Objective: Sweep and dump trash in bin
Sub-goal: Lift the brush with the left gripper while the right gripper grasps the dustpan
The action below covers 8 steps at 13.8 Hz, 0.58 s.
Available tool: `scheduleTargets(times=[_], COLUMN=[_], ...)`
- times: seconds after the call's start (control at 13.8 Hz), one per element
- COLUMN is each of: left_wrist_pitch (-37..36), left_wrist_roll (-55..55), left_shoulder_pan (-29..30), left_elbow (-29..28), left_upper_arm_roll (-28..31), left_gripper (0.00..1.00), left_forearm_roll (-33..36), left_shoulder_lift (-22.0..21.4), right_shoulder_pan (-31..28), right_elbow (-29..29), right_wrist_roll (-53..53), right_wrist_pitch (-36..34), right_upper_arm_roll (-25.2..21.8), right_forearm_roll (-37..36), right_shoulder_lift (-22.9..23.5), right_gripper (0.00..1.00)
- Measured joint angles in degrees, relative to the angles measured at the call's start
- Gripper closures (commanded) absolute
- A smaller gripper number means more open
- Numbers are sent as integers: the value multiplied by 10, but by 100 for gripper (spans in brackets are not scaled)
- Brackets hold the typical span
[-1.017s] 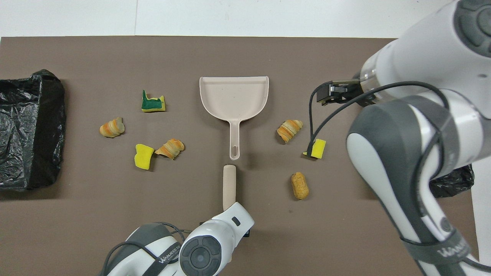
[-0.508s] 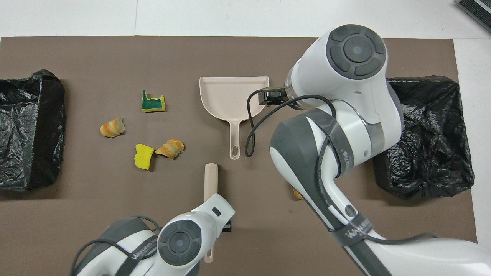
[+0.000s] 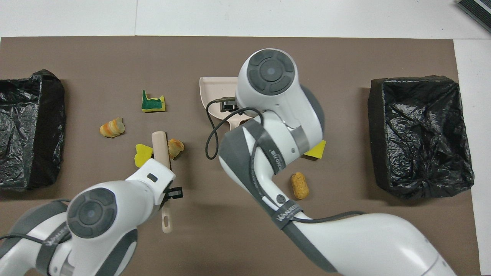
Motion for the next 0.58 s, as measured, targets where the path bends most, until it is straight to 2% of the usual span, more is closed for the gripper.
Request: scheduleTargets(times=[0.22, 0.44, 0.58], left_wrist_pitch=[1, 1, 6], left_wrist_roll=[121, 220, 252], left_shoulder_pan=[103, 182, 207], left_elbow=[21, 61, 80], left_upper_arm_roll=[2, 3, 3], left_gripper=[100, 100, 100], left_forearm_roll=[0, 0, 0], left_shoulder_lift=[18, 57, 86], right_shoulder_pan=[31, 31, 30], right_elbow=[-36, -118, -168], right_wrist_roll=[38, 36, 35], right_wrist_pitch=[65, 106, 130], right_upper_arm_roll=[0, -1, -1], right_forearm_roll=[-7, -8, -8], right_shoulder_lift=[17, -7, -30], right_gripper=[0, 0, 0])
